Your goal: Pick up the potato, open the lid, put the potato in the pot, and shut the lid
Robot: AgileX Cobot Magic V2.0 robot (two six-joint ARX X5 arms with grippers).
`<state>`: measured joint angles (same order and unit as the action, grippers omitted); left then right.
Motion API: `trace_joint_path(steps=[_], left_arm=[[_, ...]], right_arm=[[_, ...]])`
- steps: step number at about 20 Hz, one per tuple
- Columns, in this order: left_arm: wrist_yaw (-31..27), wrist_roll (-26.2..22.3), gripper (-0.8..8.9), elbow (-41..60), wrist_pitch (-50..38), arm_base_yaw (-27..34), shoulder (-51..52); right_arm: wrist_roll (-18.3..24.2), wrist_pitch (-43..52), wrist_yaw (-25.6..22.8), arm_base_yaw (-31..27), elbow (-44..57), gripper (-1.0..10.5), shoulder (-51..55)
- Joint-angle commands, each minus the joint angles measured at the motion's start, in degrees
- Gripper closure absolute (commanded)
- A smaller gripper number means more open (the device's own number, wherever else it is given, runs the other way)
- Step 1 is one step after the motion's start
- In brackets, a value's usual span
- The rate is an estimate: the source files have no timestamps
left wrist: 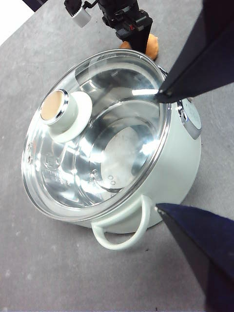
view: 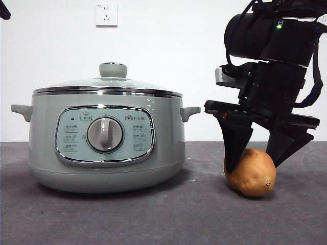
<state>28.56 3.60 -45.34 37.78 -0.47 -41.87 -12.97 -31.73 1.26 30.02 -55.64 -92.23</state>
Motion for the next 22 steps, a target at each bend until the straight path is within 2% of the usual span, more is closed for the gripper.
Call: trace_joint_path(steps=[1,4,7,11,17,22], left_arm=[[0.0,-0.61,4.63,-0.09,-0.66,0.07,0.13],[0.13,0.5,4.63,-0.09,-5.01,0.04,-0.02],[1.38,4.31,4.58,-0.13,-12.33,-0.85,-1.75],[0.92,6.51,4.05,-1.51,-18.38,-5.66,-7.85],[-10.47,3.37,4.05,-11.89,-19.71,-17.42,-20.96],[-17.25,2.08,4.05,-16.5,-20.22,-23.63,-30.51]], right_arm=[[-0.9,-0.94,-0.13,0.15,-0.04,9.5,1.18],[-2.16,-3.89,-0.15,0.15,-0.04,9.5,5.18],[-2.16,-7.37,-0.17,0.15,-0.04,9.5,10.01],[-2.19,-10.58,-0.24,0.13,-0.04,9.5,15.96],[-2.64,-11.28,-0.28,0.13,-0.04,9.5,20.02],[-2.64,-13.07,-0.31,0.11,-0.04,9.5,20.02]])
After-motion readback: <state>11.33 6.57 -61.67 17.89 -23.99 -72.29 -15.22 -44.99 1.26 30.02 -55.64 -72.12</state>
